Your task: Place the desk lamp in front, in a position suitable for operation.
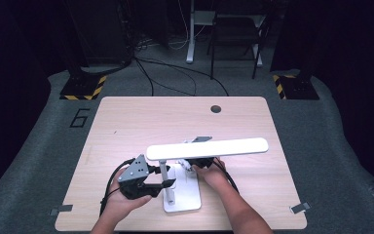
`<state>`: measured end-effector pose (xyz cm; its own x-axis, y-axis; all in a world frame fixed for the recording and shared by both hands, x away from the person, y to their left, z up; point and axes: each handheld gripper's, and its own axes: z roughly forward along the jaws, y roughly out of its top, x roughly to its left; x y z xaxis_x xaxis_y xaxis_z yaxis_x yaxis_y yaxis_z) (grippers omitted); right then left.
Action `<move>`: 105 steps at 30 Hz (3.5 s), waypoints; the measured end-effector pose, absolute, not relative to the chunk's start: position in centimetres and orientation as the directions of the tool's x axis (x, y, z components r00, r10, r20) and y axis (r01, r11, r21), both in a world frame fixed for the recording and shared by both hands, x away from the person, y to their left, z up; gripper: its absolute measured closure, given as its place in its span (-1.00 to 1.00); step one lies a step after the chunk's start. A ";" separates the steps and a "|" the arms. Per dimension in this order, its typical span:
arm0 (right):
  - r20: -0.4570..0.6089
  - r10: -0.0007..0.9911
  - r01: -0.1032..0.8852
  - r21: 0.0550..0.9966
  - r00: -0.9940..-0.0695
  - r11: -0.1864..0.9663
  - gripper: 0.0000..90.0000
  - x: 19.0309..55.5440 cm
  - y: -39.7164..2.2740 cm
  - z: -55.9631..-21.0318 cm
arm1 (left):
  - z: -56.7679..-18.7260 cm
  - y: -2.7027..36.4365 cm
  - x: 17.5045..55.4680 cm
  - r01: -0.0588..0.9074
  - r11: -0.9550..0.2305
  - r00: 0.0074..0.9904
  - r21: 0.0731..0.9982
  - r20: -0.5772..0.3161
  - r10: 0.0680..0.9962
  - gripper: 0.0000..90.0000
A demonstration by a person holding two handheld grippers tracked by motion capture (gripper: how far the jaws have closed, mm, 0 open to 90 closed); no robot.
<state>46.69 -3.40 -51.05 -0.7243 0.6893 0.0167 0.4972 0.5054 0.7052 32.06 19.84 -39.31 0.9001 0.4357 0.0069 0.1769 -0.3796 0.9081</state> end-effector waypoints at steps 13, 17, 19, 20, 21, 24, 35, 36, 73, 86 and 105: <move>0.012 0.728 0.510 0.721 -0.686 0.469 0.60 46.4 -6.1 -49.9 | -39.3 19.8 32.6 0.188 -0.367 0.893 0.911 -0.003 0.450 0.19; 0.014 0.742 0.532 0.707 -0.671 0.467 0.61 46.0 -5.6 -50.6 | -39.4 19.7 32.7 0.181 -0.364 0.893 0.914 0.002 0.450 0.19; 0.030 0.740 0.536 0.708 -0.672 0.459 0.61 46.0 -6.0 -50.9 | -39.4 19.6 32.6 0.175 -0.374 0.890 0.911 0.016 0.456 0.19; 0.027 0.742 0.531 0.716 -0.670 0.453 0.61 46.0 -6.1 -51.0 | -39.4 19.6 32.5 0.175 -0.372 0.888 0.911 0.018 0.460 0.18; 0.023 0.739 0.527 0.716 -0.673 0.458 0.61 45.9 -6.3 -51.1 | -39.4 19.6 32.5 0.176 -0.369 0.887 0.912 0.015 0.461 0.19; 0.009 0.746 0.527 0.713 -0.666 0.462 0.62 45.1 -6.3 -51.1 | -39.5 19.6 32.5 0.178 -0.365 0.890 0.914 0.009 0.457 0.19; -0.012 0.733 0.508 0.714 -0.680 0.482 0.64 42.7 -6.8 -51.2 | -39.5 19.5 32.4 0.179 -0.364 0.885 0.914 0.011 0.465 0.18; -0.015 0.729 0.504 0.714 -0.684 0.487 0.64 42.4 -6.9 -51.2 | -39.5 19.5 32.4 0.179 -0.365 0.885 0.914 0.012 0.465 0.18; 0.047 0.652 0.460 0.746 -0.757 0.481 0.61 31.4 -10.8 -51.3 | -39.8 19.7 32.8 0.178 -0.342 0.874 0.923 0.011 0.486 0.19; 0.041 0.642 0.438 0.764 -0.765 0.474 0.61 31.8 -9.9 -51.3 | -40.0 19.7 34.0 0.197 -0.313 0.835 0.929 0.009 0.551 0.19; 0.018 0.564 0.380 0.756 -0.826 0.533 0.62 30.7 -7.1 -51.6 | -40.0 19.5 33.8 0.201 -0.323 0.829 0.925 0.015 0.559 0.19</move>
